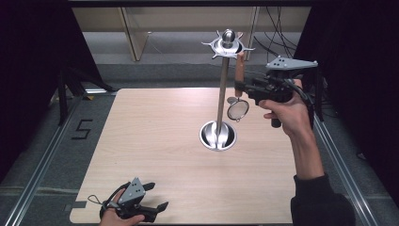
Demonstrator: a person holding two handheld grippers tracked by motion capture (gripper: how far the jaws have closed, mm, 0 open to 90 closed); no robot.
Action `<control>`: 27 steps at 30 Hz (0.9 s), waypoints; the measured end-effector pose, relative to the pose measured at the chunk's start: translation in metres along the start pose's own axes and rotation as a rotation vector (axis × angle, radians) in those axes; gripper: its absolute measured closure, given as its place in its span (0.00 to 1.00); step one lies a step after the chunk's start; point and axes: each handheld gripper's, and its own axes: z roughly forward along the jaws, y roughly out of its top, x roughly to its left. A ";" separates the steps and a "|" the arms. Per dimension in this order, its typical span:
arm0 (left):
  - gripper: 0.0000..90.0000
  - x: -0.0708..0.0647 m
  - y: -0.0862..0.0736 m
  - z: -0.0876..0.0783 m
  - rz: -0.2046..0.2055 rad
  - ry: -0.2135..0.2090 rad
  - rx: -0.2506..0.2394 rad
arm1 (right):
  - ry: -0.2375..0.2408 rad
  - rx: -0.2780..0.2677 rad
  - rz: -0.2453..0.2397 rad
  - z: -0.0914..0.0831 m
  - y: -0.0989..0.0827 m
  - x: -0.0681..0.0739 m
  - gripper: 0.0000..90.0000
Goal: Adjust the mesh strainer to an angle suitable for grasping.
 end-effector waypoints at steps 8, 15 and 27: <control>0.19 0.000 0.000 0.000 -0.001 0.000 -0.002 | -0.008 0.014 0.013 0.004 0.002 -0.001 0.78; 0.19 0.000 0.000 0.000 0.000 0.000 0.001 | -0.011 0.032 0.009 0.012 -0.001 -0.002 0.78; 0.19 0.001 0.001 -0.001 0.016 -0.002 0.014 | 0.000 0.021 0.012 0.014 -0.005 -0.003 0.77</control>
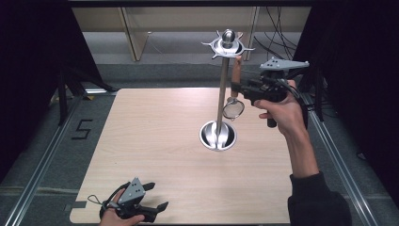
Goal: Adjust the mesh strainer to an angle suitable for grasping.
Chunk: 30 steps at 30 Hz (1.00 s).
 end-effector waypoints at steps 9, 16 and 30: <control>0.19 -0.001 0.000 0.001 -0.016 0.002 -0.011 | -0.001 -0.025 0.034 -0.017 -0.006 -0.001 0.72; 0.19 -0.002 -0.001 0.001 -0.030 0.003 -0.003 | -0.025 -0.029 0.038 -0.025 -0.014 0.001 0.61; 0.19 -0.001 -0.001 0.001 -0.014 0.004 -0.011 | -0.078 -0.037 0.045 -0.043 -0.045 0.010 0.48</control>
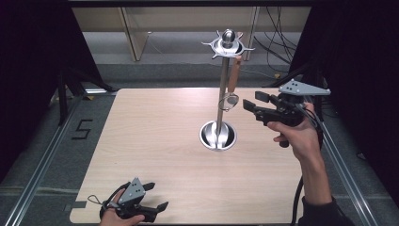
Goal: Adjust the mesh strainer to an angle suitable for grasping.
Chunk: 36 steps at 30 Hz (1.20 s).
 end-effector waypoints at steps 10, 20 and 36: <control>0.19 0.001 0.000 0.000 -0.006 -0.001 0.011 | 0.005 -0.002 0.018 -0.004 -0.025 -0.004 0.45; 0.19 0.001 0.001 0.000 -0.019 0.006 0.018 | -0.019 0.040 0.004 -0.002 -0.047 -0.010 0.44; 0.19 0.001 0.002 -0.003 -0.008 -0.001 0.013 | 0.005 0.209 0.020 0.013 -0.093 -0.025 0.40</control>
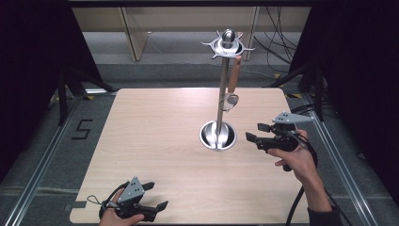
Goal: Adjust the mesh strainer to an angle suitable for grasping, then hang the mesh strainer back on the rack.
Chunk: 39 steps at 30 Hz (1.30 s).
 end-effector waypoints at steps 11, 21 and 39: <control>0.19 -0.002 0.000 0.002 0.000 -0.004 -0.013 | 0.012 0.059 0.022 0.006 -0.016 0.000 0.39; 0.19 -0.001 0.000 -0.001 0.013 0.000 -0.009 | 0.029 0.064 0.008 0.010 -0.027 0.004 0.37; 0.19 -0.002 -0.001 0.001 0.006 -0.001 -0.012 | 0.115 0.087 0.047 0.015 -0.042 0.018 0.36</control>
